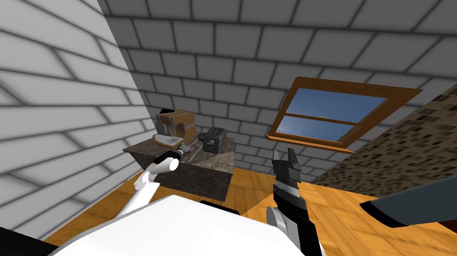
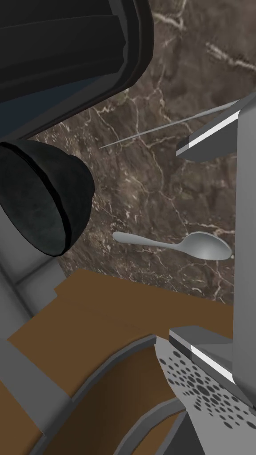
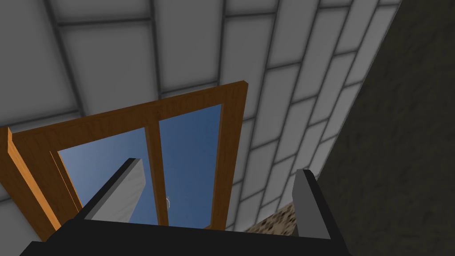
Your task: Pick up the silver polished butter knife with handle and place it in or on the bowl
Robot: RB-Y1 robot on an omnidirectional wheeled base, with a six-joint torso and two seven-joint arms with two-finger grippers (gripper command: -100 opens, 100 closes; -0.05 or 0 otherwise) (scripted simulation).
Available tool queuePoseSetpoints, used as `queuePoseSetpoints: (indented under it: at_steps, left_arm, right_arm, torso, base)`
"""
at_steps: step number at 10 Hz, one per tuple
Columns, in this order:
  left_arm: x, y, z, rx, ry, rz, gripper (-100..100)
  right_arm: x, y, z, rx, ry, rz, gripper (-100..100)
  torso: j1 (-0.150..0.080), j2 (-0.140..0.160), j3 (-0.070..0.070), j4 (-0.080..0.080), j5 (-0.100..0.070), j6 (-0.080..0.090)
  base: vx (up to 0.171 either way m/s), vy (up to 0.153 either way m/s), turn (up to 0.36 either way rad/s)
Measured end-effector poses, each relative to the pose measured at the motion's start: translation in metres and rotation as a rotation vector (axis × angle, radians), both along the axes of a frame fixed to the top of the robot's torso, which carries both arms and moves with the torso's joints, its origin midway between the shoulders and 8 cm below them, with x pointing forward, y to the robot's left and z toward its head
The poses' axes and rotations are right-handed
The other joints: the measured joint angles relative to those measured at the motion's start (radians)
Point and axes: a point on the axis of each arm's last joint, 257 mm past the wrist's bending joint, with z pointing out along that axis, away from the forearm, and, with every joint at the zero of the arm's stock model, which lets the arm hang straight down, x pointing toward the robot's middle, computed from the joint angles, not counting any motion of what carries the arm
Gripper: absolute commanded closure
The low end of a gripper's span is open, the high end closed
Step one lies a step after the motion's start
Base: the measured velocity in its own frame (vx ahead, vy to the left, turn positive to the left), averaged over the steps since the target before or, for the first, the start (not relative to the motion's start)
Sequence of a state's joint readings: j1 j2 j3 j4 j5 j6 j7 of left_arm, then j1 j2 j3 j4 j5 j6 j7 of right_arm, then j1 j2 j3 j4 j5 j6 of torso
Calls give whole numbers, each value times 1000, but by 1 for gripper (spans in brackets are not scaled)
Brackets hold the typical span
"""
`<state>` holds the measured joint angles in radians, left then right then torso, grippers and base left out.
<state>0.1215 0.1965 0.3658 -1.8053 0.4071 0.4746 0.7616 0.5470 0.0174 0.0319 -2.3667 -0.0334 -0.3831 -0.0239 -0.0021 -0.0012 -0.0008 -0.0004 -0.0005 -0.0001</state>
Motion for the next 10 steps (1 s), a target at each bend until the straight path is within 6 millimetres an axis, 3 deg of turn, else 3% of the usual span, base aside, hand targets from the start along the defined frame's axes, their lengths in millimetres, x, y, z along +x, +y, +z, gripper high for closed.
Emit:
queuePoseSetpoints:
  at_steps: [10]
  left_arm:
    - [-1, 2, -58, -295, 168, 36, -100]
  right_arm:
    - [0, 0, 0, 0, 0, 0, 0]
  torso:
    - [1, 0, 0, 0, 0, 0]
  base:
    - [19, -26, -1]
